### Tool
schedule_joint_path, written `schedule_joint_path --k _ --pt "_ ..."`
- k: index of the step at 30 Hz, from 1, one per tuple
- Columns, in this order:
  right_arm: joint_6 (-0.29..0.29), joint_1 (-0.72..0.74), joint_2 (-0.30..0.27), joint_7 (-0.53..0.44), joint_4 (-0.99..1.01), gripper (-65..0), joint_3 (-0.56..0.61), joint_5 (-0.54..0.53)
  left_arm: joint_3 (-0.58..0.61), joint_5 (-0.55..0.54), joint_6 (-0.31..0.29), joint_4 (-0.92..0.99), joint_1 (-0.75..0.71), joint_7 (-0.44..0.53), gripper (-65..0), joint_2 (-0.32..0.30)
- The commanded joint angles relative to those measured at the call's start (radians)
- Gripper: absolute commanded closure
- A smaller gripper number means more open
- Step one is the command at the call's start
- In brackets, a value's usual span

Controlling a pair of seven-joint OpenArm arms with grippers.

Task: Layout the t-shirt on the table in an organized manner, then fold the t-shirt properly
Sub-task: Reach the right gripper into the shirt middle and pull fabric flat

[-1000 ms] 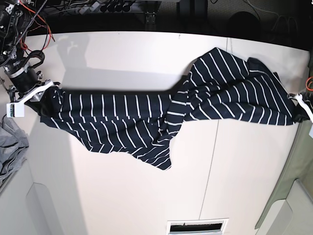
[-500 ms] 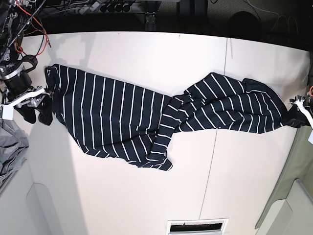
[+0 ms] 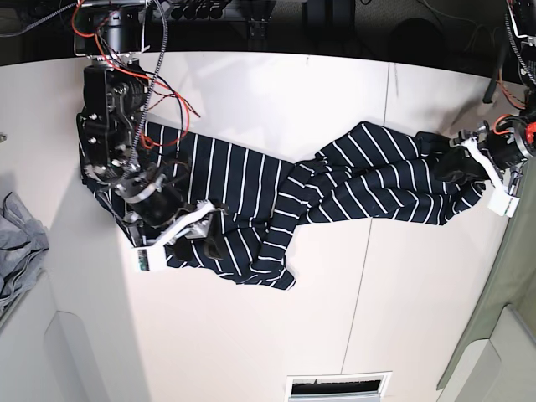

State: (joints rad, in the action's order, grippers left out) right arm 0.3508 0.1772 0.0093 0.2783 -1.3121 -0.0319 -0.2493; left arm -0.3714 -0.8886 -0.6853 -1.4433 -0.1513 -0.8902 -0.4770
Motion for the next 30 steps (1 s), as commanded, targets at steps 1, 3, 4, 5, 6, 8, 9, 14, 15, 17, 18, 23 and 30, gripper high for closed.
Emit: schedule_joint_path --k 1,3,4,5,6,8,9,14,15,17,18,23,30 --pt "-0.011 0.05 0.016 -0.036 0.038 -35.6 0.033 0.014 -0.008 -0.014 -0.013 -0.012 0.013 0.017 -22.9 -0.003" --pt "-0.038 0.108 0.049 -0.06 0.163 -35.6 0.098 0.062 -0.008 -0.009 -0.013 -0.012 0.013 0.017 -22.9 0.035" --pt "-0.051 0.135 0.067 -0.072 0.227 -35.6 0.126 0.084 -0.008 -0.009 -0.013 -0.012 0.012 0.017 -22.9 0.049" --pt "-0.061 0.159 0.084 -0.089 0.289 -35.6 0.151 0.098 -0.008 -0.009 -0.013 -0.012 0.013 0.017 -22.9 0.061" --pt "-0.07 0.181 0.101 -0.108 0.346 -35.6 0.172 0.111 -0.008 -0.009 -0.013 -0.012 0.013 0.017 -22.9 0.071" --pt "-0.087 0.214 0.13 -0.135 0.443 -35.6 0.201 0.132 -0.008 -0.009 -0.013 -0.012 0.013 0.018 -22.9 0.084" --pt "-0.095 0.224 0.141 -0.149 0.474 -35.6 0.21 0.14 -0.008 -0.009 -0.013 -0.012 0.013 0.018 -22.9 0.086" --pt "-0.105 0.227 0.14 -0.222 0.486 -20.7 0.221 0.197 -0.008 -0.005 -0.013 -0.012 0.013 0.021 -22.9 0.085" --pt "-0.104 0.227 0.141 -0.235 0.476 -13.5 0.221 0.217 -0.008 0.003 -0.013 -0.012 0.013 0.024 -22.9 0.086" --pt "-0.101 0.227 0.141 -0.237 0.44 0.0 0.221 0.235 -0.008 0.04 -0.013 -0.012 0.013 0.039 -22.9 0.086" --pt "-0.1 0.227 0.141 -0.236 0.417 0.0 0.221 0.235 -0.008 0.057 -0.013 -0.012 0.013 0.049 -22.9 0.086" --pt "-0.1 0.226 0.14 -0.136 0.246 0.0 0.221 0.235 -0.008 0.107 -0.013 -0.012 0.018 0.103 -22.9 0.085" --pt "-0.1 0.09 0.111 0.142 -0.219 0.0 0.221 0.166 -0.007 0.151 -0.013 -0.012 0.018 0.113 -22.9 0.071"
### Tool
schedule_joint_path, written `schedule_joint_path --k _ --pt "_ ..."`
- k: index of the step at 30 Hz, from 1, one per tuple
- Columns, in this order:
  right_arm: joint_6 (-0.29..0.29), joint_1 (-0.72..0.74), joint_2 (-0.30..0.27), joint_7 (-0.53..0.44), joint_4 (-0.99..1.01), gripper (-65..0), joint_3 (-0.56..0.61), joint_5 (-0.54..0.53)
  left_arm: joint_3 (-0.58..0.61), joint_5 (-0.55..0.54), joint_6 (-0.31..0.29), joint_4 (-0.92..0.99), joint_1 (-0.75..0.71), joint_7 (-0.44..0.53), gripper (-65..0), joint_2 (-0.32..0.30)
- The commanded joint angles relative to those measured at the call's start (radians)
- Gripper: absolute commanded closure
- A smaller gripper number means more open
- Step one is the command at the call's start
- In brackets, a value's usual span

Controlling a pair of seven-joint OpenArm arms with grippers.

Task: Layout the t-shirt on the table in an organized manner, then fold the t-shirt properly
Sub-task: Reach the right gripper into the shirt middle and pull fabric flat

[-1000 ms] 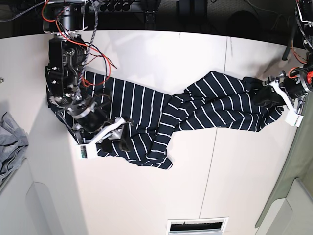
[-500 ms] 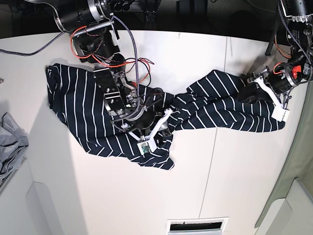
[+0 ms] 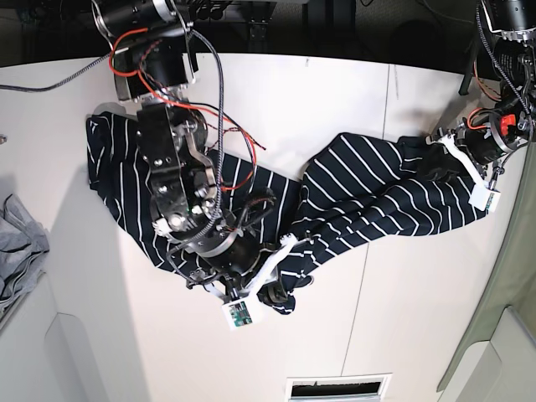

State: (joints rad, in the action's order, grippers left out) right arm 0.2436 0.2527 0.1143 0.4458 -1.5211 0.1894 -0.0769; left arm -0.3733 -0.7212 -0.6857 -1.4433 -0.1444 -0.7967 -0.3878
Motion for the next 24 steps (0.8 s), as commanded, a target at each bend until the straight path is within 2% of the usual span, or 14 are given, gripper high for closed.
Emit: schedule_joint_path --k 1,3,6,11,14,15,16,20,24 --pt "0.015 -0.031 -0.004 0.011 -0.094 0.0 0.0 -0.04 -0.005 -0.016 -0.012 -0.012 0.011 0.019 -22.9 -0.025" --pt "0.048 -0.135 -0.027 0.083 -0.249 0.0 0.0 -0.105 -0.005 -0.018 -0.012 -0.012 0.011 0.019 -22.9 -0.044" --pt "0.051 -0.304 -0.077 0.134 -0.397 0.0 0.0 -0.148 -0.005 -0.019 -0.012 -0.012 0.011 0.018 -22.9 -0.069" --pt "0.047 -0.5 -0.144 0.13 -0.394 0.0 0.0 -0.115 -0.005 -0.046 -0.012 -0.012 0.011 0.014 -22.9 -0.084" --pt "0.045 -0.54 -0.151 0.122 -0.381 -25.3 0.0 -0.084 -0.005 -0.06 -0.012 -0.012 0.011 0.014 -22.9 -0.084" --pt "0.039 -0.542 -0.15 0.106 -0.381 -31.7 0.0 -0.082 -0.005 -0.061 -0.012 -0.012 0.011 0.013 -22.8 -0.084" --pt "0.031 -0.541 -0.15 0.08 -0.381 -35.2 0.0 -0.082 -0.005 -0.061 -0.012 -0.012 0.011 0.01 -22.9 -0.083" --pt "-0.017 -0.505 -0.15 -0.058 -0.381 -35.7 0.0 -0.079 -0.005 -0.074 -0.012 -0.012 0.01 -0.018 -22.9 -0.084" --pt "-0.085 -0.402 -0.123 -0.056 -0.372 -35.7 0.0 -0.03 -0.005 -0.076 -0.012 -0.012 0.007 -0.028 -22.9 -0.084"
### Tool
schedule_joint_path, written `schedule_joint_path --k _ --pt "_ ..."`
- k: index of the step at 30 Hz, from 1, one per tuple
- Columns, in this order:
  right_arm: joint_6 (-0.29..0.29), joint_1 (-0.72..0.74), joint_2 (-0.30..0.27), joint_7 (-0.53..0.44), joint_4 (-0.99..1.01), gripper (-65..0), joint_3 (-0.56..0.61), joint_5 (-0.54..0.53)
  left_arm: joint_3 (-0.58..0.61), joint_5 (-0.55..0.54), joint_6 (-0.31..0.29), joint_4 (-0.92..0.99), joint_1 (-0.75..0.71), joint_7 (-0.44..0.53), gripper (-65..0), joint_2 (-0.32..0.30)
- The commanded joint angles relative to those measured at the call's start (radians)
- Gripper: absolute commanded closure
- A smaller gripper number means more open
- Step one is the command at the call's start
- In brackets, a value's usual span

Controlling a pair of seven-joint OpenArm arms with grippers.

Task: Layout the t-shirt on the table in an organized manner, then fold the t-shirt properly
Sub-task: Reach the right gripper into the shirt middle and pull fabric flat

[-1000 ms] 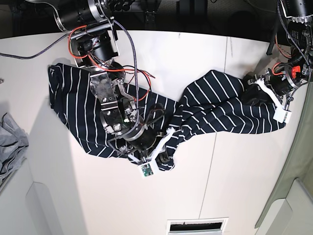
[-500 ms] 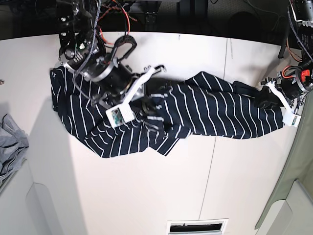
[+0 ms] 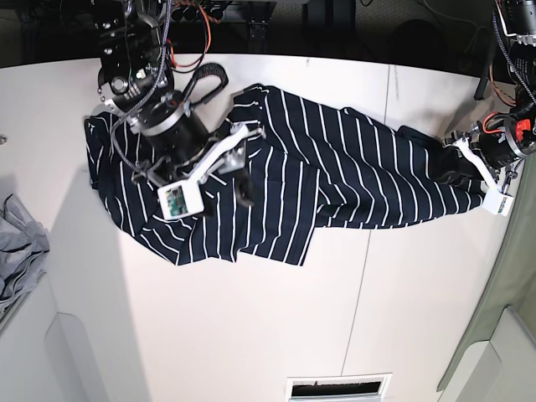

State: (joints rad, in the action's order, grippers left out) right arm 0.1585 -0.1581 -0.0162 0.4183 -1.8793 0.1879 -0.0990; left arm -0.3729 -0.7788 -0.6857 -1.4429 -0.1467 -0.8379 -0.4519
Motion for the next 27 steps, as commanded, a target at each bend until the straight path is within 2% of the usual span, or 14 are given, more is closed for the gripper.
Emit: schedule_joint_path --k 1,5,10,15,17,24,25,27 --pt "-0.015 0.035 0.024 -0.029 0.001 -35.7 0.002 0.019 -0.006 -0.021 -0.012 -0.012 0.008 0.008 -22.9 -0.019" --pt "-0.024 0.157 0.083 -0.029 0.158 -35.7 0.002 0.058 -0.006 -0.072 -0.012 -0.013 0.008 -0.026 -22.8 -0.019" --pt "-0.007 0.329 0.143 -0.04 0.538 -35.7 0.01 0.058 -0.006 -0.101 -0.012 -0.013 0.008 -0.026 -22.8 -0.019" --pt "0.04 0.425 0.168 -0.18 0.839 -35.7 0.058 0.031 -0.006 -0.098 -0.012 -0.013 0.008 -0.009 -22.8 -0.013" --pt "0.039 0.429 0.168 -0.206 0.862 -35.7 0.082 0.032 -0.006 -0.085 -0.012 -0.013 0.008 0.005 -22.8 -0.014" --pt "0.039 0.429 0.168 -0.201 0.861 -35.5 0.096 0.042 -0.005 -0.07 -0.012 -0.013 0.009 0.031 -22.8 -0.007" --pt "0.039 0.429 0.168 -0.201 0.861 -34.4 0.096 0.053 -0.005 -0.07 -0.012 -0.013 0.01 0.031 -22.8 -0.004" --pt "0.039 0.43 0.168 -0.201 0.861 -24.0 0.096 0.075 -0.005 -0.069 -0.012 -0.012 0.011 0.033 -22.8 0.006"
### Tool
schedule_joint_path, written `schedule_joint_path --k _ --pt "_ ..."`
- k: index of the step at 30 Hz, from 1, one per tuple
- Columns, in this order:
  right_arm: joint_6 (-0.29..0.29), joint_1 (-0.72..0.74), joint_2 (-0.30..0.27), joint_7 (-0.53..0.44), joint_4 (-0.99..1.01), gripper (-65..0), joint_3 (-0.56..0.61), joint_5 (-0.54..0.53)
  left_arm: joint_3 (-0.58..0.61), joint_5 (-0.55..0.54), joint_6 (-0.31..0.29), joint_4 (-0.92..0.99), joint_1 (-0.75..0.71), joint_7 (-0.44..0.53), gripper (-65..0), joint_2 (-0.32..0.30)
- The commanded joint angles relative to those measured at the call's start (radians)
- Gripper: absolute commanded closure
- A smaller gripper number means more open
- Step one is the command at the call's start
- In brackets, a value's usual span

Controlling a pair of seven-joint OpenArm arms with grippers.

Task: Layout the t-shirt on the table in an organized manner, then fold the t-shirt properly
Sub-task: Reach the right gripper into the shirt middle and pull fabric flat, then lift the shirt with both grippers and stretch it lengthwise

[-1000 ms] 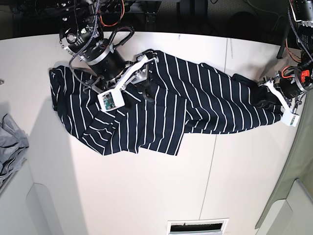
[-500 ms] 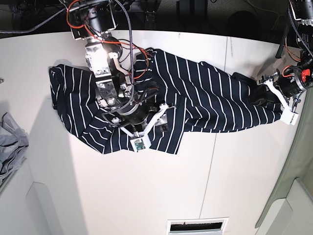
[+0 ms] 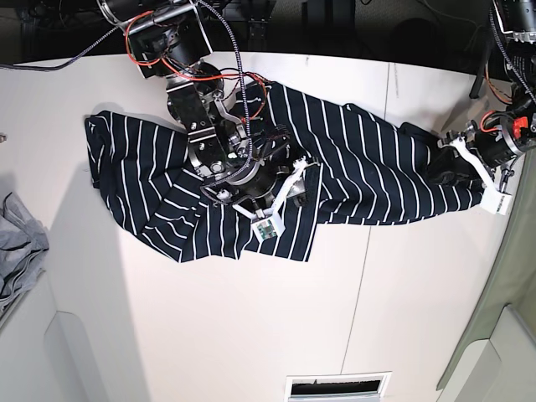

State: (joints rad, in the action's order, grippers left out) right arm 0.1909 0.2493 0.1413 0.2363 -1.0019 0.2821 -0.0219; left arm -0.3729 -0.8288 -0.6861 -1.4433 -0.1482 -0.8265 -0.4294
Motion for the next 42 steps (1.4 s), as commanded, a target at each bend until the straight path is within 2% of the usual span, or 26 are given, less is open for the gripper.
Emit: schedule_joint_path --k 1,3,4,11,15,18,25,29,32,35,38,42 --pt "0.007 0.022 0.01 -0.019 -0.017 -16.4 0.002 0.004 -0.005 -0.02 -0.012 -0.012 0.013 0.023 -22.8 -0.013" --pt "0.007 0.022 0.011 -0.021 -0.017 -3.0 0.002 0.008 -0.005 -0.019 -0.012 -0.012 0.013 0.023 -22.8 -0.008" --pt "0.007 0.023 0.011 -0.027 -0.017 0.0 0.002 0.008 -0.005 -0.019 -0.012 -0.012 0.012 0.023 -22.8 -0.007" --pt "0.007 0.022 0.008 -0.047 -0.034 0.0 0.002 0.064 -0.005 0.004 -0.012 -0.012 0.013 0.038 -22.8 -0.005" --pt "0.016 0.019 0.008 -0.045 -0.106 0.0 0.002 0.066 -0.005 0.04 -0.012 -0.012 0.013 0.049 -22.8 -0.005" --pt "0.051 0.006 0.008 -0.019 -0.212 0.0 0.002 0.064 -0.005 0.064 -0.012 -0.012 0.013 0.06 -22.8 -0.006" --pt "0.051 -0.103 -0.015 0.081 -0.54 0.0 0.001 0.063 -0.005 0.087 -0.012 -0.01 0.013 0.071 -22.8 -0.006" --pt "0.051 -0.217 -0.068 0.156 -0.717 0.0 0.0 0.063 -0.005 0.105 -0.012 0.015 0.016 0.09 -22.8 -0.006" --pt "0.04 -0.355 -0.141 0.168 -0.857 0.0 -0.005 0.063 -0.005 0.105 -0.012 0.049 0.016 0.09 -22.8 -0.006" --pt "0.004 -0.498 -0.214 0.167 -0.975 0.0 -0.04 0.064 -0.005 0.104 -0.012 0.073 0.015 0.09 -22.8 -0.006" --pt "-0.013 -0.617 -0.262 0.167 -1.057 0.0 -0.121 0.067 -0.005 0.096 -0.012 0.075 0.015 0.089 -22.8 -0.006" --pt "-0.012 -0.72 -0.274 0.169 -1.081 0.0 -0.294 0.064 -0.005 0.085 -0.012 0.075 0.015 0.089 -22.8 -0.005"
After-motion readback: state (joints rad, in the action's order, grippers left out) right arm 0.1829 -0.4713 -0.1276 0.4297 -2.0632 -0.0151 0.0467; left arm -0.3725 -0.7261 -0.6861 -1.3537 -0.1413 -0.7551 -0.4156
